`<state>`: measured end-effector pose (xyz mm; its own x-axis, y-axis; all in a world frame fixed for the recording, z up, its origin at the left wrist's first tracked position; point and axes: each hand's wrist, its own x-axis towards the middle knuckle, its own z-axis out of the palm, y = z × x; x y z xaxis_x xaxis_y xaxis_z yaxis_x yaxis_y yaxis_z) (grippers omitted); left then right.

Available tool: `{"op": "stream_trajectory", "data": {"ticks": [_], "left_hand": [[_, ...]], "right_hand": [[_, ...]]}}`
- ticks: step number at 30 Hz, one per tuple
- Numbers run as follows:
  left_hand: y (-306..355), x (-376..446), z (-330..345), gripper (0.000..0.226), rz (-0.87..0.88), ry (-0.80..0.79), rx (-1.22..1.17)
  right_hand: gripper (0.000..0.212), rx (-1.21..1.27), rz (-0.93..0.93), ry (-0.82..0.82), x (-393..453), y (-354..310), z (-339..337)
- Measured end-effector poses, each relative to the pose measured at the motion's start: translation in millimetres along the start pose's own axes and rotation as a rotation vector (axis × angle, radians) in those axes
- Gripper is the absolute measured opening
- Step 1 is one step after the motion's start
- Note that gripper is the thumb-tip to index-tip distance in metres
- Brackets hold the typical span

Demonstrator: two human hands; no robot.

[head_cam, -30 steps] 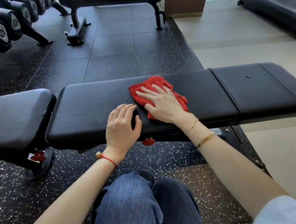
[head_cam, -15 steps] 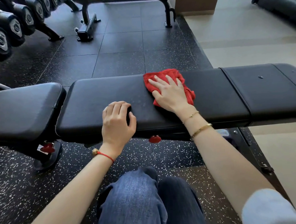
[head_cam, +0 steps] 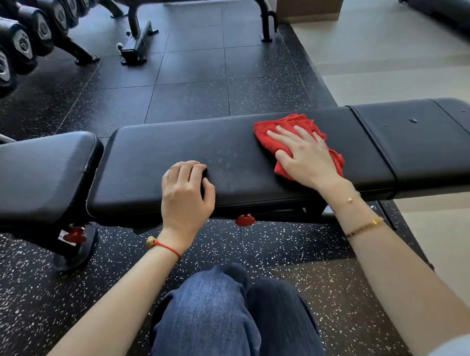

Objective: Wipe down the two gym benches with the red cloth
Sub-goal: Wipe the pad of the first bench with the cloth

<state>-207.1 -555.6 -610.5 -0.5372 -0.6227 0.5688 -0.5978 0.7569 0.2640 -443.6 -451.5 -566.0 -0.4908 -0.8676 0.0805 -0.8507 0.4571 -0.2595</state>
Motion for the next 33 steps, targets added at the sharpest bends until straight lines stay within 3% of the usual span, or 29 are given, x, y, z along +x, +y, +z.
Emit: {"op": "stream_trajectory", "data": {"ticks": [3,8,13,21,25,33], "left_hand": [[2.7,0.3,0.6,0.025,-0.008,0.003,0.019],[2.5,0.4,0.6,0.025,-0.017,0.009,0.017],[3.8,2.9,-2.9,0.024,-0.026,-0.012,0.006],[32.8,14.7,7.1,0.033,0.02,-0.075,-0.061],[35.6,15.2,14.4,0.035,0.04,-0.08,-0.023],[32.2,11.3,20.8,0.034,0.073,-0.001,0.015]], "right_hand": [[0.049,-0.017,0.015,-0.026,20.4,-27.9,8.2],[0.051,0.006,-0.216,-0.04,-3.8,-85.0,23.9],[0.053,0.03,-0.239,-0.014,-36.3,-61.4,17.4],[0.05,-0.005,0.12,0.128,-43.1,31.9,-6.8],[0.049,0.013,0.318,0.104,-16.3,43.7,-11.4],[0.053,0.006,-0.025,0.035,-47.8,-12.7,5.7]]}}
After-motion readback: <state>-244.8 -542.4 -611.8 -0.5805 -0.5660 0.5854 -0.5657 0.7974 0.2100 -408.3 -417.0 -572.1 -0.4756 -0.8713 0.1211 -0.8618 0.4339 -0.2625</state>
